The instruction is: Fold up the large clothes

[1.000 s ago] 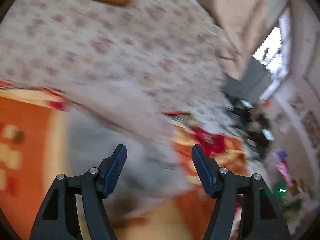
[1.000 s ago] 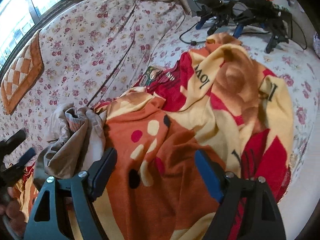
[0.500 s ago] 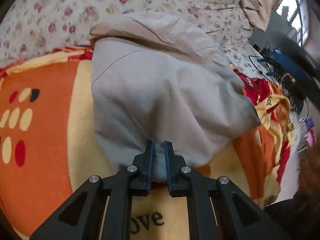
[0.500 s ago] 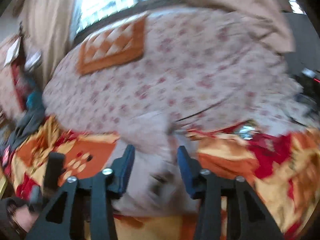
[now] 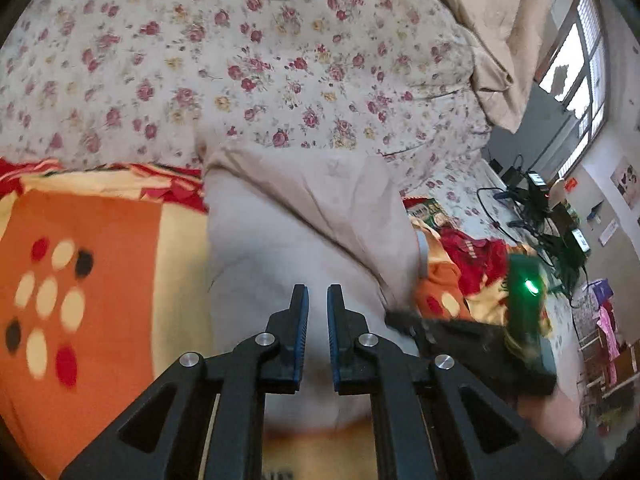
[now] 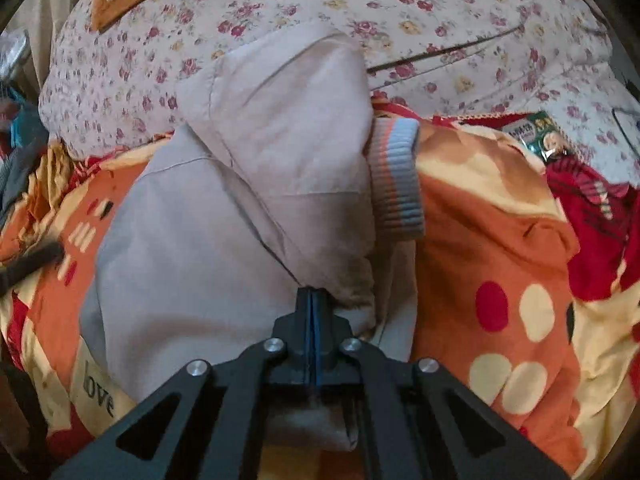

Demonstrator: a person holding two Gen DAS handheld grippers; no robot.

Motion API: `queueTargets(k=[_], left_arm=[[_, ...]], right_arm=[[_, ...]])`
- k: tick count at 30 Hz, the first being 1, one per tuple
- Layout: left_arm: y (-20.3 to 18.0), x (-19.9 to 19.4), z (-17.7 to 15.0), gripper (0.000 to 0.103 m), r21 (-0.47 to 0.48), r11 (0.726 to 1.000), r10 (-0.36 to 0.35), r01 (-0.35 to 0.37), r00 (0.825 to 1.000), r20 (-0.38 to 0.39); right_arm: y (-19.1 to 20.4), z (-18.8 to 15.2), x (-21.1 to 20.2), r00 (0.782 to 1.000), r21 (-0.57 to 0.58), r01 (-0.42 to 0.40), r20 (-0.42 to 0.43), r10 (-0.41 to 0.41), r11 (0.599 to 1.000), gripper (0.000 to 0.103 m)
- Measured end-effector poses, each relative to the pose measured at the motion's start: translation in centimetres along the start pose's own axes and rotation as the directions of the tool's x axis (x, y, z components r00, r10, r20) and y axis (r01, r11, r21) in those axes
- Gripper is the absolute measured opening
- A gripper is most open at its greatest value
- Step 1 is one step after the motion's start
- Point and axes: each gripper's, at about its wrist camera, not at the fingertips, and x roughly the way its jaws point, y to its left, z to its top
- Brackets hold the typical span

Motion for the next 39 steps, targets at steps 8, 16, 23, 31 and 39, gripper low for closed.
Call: queueTargets(k=[8, 16, 23, 31, 39], left_arm=[[0.3, 5.5, -4.2, 0.0, -0.022, 0.997, 0.074, -0.077, 0.992, -0.102], [1.7, 5.8, -4.1, 0.0, -0.125, 0.992, 0.0, -0.014, 0.994, -0.111], [2.0, 6.1, -3.8, 0.0, -0.151, 0.989, -0.022, 0.004, 0.992, -0.121], [2.9, 4.9, -2.5, 0.0, -0.145, 0.989, 0.006, -0.017, 0.997, -0.076], [4.2, 8.9, 2.5, 0.017, -0.049, 0.997, 0.057, -0.061, 0.996, -0.071]], right_arm=[[3.0, 5.4, -6.4, 0.962, -0.037, -0.039, 0.269, 0.048, 0.999, 0.004], [2.5, 13.0, 6.0, 0.991, -0.076, -0.135, -0.001, 0.135, 0.988, 0.004], [-4.8, 12.8, 7.7, 0.981, 0.204, -0.145, 0.157, 0.114, 0.968, 0.0], [-4.4, 11.3, 1.6, 0.939, 0.212, -0.219, 0.311, 0.147, 0.952, 0.007], [-5.6, 7.9, 5.5, 0.996, 0.149, 0.034, 0.077, -0.046, 0.988, 0.014]])
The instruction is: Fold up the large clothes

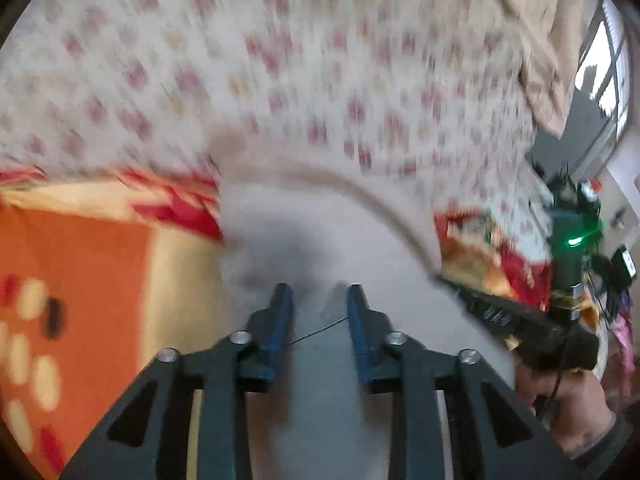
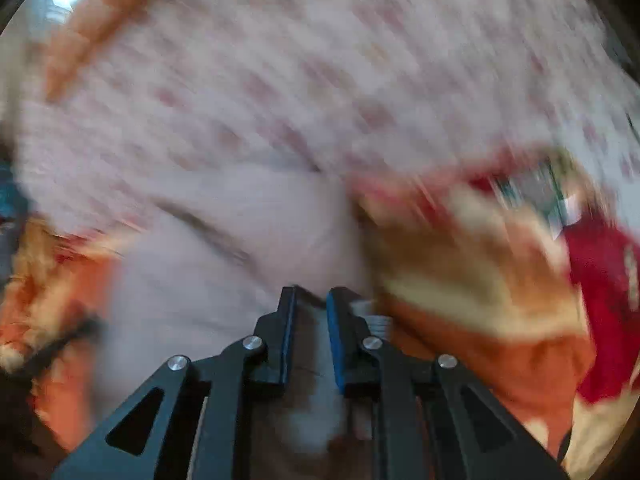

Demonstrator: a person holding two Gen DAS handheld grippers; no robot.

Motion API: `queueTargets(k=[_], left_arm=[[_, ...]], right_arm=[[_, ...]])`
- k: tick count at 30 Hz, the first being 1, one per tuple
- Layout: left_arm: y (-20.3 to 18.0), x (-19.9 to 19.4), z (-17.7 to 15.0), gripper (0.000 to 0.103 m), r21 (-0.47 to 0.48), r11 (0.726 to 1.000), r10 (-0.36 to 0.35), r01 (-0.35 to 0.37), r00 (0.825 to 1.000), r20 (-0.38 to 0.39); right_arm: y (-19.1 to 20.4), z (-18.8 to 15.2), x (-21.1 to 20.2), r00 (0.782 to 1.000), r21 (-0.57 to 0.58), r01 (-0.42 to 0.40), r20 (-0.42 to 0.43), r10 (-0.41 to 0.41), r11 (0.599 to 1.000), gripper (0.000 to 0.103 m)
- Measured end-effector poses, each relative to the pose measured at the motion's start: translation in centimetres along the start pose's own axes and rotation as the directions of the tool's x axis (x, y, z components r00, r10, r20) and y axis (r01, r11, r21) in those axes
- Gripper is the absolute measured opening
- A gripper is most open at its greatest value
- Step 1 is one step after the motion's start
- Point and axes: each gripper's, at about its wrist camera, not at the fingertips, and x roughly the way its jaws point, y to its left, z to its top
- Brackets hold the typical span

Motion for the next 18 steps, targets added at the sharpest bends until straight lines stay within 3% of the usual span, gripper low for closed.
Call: queueTargets(k=[1, 4, 6, 7, 8, 9, 10, 11, 13, 16, 18], left_arm=[[0.5, 1.1, -0.2, 0.017, -0.014, 1.0, -0.003, 0.003, 0.999, -0.051], [1.5, 0.4, 0.0, 0.018, -0.053, 0.998, -0.028, 0.026, 0.998, -0.051], [2.5, -0.8, 0.6, 0.018, -0.116, 0.991, -0.074, 0.068, 0.996, -0.05], [3.2, -1.7, 0.7, 0.021, -0.146, 0.986, -0.084, 0.079, 0.996, -0.029], [3.7, -2.3, 0.7, 0.032, -0.168, 0.983, -0.076, 0.073, 0.997, -0.011], [4.4, -2.8, 0.4, 0.039, -0.198, 0.979, -0.045, 0.046, 0.999, 0.007], [5.1, -2.8, 0.0, 0.054, -0.227, 0.974, -0.007, 0.01, 1.0, 0.013], [5.7, -2.6, -0.3, 0.059, -0.251, 0.968, 0.023, -0.02, 1.0, 0.007], [6.7, -0.9, -1.4, 0.06, -0.297, 0.955, 0.008, -0.021, 0.999, -0.045], [6.4, -0.4, -2.5, 0.067, -0.304, 0.953, -0.026, 0.024, 1.0, -0.004], [5.4, -0.2, -2.7, 0.069, -0.268, 0.962, -0.057, 0.052, 0.998, -0.012]], right_arm=[[-0.6, 0.2, -0.5, 1.0, 0.016, 0.002, 0.005, -0.003, 1.0, 0.015], [-2.3, 0.5, -4.0, 0.996, 0.069, -0.021, 0.089, 0.015, 0.997, 0.022], [-3.5, 0.3, -6.4, 0.987, 0.104, -0.079, 0.146, 0.063, 0.991, 0.034], [-4.2, 0.0, -7.5, 0.981, 0.117, -0.111, 0.174, 0.089, 0.987, 0.056], [-4.5, -0.4, -8.3, 0.973, 0.125, -0.14, 0.199, 0.113, 0.982, 0.077], [-4.7, -0.7, -8.8, 0.967, 0.13, -0.17, 0.214, 0.139, 0.977, 0.084], [-5.1, -1.1, -9.0, 0.958, 0.137, -0.216, 0.218, 0.184, 0.967, 0.092], [-5.3, -1.4, -8.8, 0.948, 0.144, -0.273, 0.208, 0.24, 0.951, 0.094], [-5.1, -1.6, -7.4, 0.936, 0.165, -0.337, 0.17, 0.309, 0.927, 0.094], [-5.1, -2.6, -4.0, 0.942, 0.222, -0.334, 0.055, 0.33, 0.916, 0.094], [-5.5, -3.4, -2.0, 0.929, 0.267, -0.358, 0.01, 0.369, 0.895, 0.094]])
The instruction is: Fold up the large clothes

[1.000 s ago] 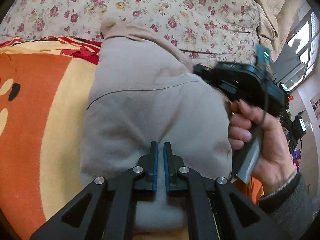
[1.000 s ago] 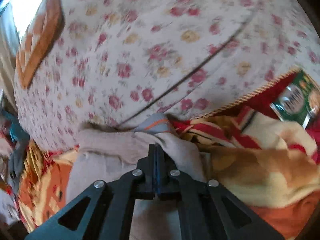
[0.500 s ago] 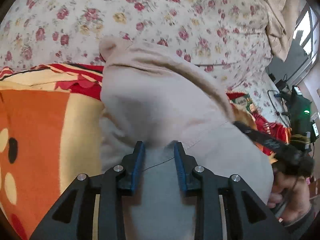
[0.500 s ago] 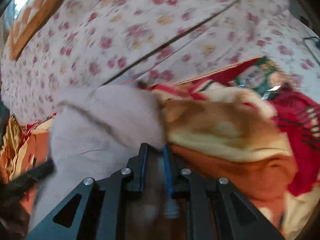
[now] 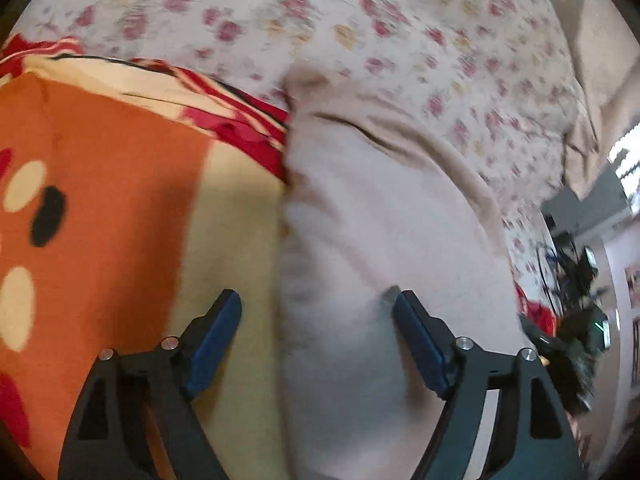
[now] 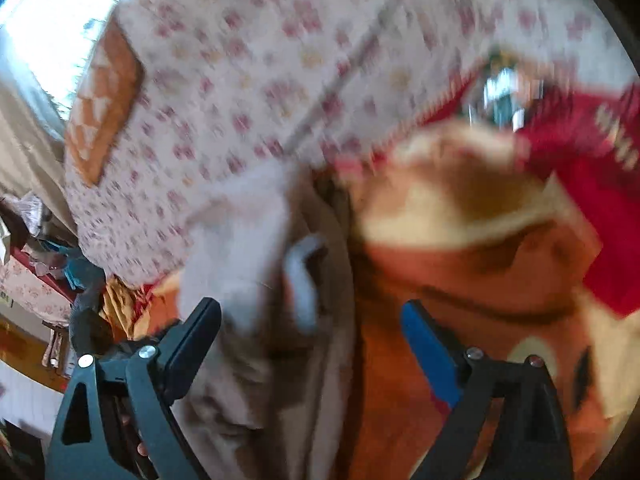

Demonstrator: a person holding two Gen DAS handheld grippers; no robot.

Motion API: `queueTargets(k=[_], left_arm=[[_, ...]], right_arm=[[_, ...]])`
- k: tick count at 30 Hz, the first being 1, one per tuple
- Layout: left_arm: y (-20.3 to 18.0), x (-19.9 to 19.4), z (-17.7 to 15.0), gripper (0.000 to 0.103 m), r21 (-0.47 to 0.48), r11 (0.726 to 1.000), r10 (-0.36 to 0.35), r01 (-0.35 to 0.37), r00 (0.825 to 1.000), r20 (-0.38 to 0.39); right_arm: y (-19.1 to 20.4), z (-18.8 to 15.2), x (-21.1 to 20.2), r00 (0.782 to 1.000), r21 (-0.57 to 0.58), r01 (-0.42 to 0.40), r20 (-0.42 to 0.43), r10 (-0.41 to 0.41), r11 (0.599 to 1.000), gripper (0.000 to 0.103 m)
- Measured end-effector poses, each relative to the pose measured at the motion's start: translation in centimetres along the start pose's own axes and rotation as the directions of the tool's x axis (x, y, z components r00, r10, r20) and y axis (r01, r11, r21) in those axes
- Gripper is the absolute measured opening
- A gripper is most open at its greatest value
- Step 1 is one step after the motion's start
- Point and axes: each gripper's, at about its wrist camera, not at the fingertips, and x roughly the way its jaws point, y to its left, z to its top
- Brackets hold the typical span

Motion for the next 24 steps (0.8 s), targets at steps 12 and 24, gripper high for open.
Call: queueTargets(k=[12, 24], left_arm=[[-0.9, -0.3, -0.7, 0.064, 0.032, 0.999, -0.043, 0.044, 0.999, -0.011], [-2.5, -5.4, -1.1, 0.006, 0.166, 0.986, -0.03, 0.015, 0.996, 0.086]], right_arm=[[2.9, -0.5, 3.3, 0.974, -0.12, -0.196, -0.136, 0.18, 0.973, 0.083], [7.3, -2.2, 3.7, 0.996, -0.157, -0.058, -0.072, 0.047, 0.986, 0.041]])
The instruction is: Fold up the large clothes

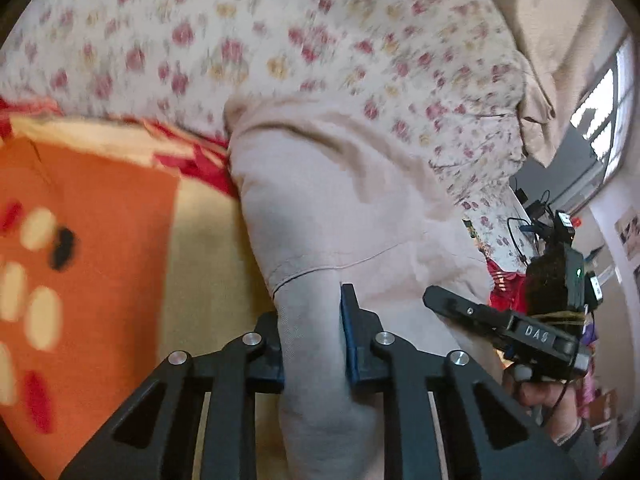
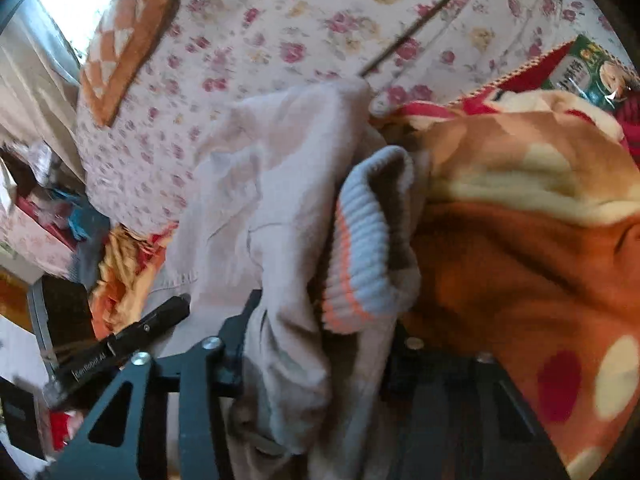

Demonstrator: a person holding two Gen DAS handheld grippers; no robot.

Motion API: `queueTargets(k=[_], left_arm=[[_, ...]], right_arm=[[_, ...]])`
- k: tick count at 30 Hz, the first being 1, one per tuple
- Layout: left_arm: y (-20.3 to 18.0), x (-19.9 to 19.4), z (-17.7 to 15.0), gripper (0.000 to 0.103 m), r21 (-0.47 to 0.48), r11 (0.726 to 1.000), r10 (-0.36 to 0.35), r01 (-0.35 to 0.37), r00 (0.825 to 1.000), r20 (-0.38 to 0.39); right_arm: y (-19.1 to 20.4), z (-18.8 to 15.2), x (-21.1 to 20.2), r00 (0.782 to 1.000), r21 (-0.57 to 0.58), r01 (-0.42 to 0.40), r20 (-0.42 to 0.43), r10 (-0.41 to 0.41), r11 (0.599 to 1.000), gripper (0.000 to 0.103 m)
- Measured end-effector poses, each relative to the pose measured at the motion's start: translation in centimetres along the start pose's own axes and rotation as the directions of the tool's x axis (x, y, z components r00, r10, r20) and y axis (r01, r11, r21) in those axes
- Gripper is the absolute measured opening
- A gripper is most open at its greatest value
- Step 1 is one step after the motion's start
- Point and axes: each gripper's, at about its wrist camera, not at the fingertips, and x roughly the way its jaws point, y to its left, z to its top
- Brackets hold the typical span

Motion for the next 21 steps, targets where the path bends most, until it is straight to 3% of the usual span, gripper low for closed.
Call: queueTargets(k=[2, 7, 9, 11, 14, 18, 21], left_arm=[[0.5, -2.1, 0.2, 0.006, 0.009, 1.0, 0.018, -0.018, 1.0, 0.022], [3.9, -8.0, 0.5, 0.007, -0.037, 0.994, 0.107, -0.105, 0.993, 0.058], [5.2, -7.8, 0.0, 0.01, -0.031, 0.989, 0.146, -0.146, 0.989, -0.001], [7.4, -6.3, -1.0, 0.017, -0.1, 0.984, 0.136, -0.15, 0.982, -0.13], [8.8, -7.5, -1.1, 0.017, -0.209, 0.971, 0.095, -0.116, 0.989, -0.11], [8.0, -10.8, 1.9, 0.017, -0.183, 0.966, 0.196, -0.181, 0.979, 0.063], [6.9, -9.0, 5.2, 0.017, -0.131, 0.979, 0.172, -0.159, 0.98, 0.096]], right_arm=[[2.1, -0.4, -0.2, 0.998, 0.016, -0.064, 0.013, 0.064, 0.998, 0.036], [6.8, -2.6, 1.5, 0.978, 0.054, -0.206, -0.01, 0.207, 0.977, 0.035], [7.2, -3.8, 3.2, 0.98, 0.096, -0.181, -0.065, 0.187, 0.979, 0.039], [5.7, -5.5, 4.8, 0.981, 0.198, -0.12, -0.13, 0.148, 0.973, 0.056], [4.4, -5.5, 4.2, 0.972, 0.286, -0.144, -0.137, 0.189, 0.947, 0.057], [5.9, -3.3, -1.6, 0.993, 0.219, -0.116, 0.042, 0.11, 0.969, 0.057], [9.8, -1.8, -4.9, 0.975, 0.035, 0.064, 0.212, -0.07, 0.997, 0.057]])
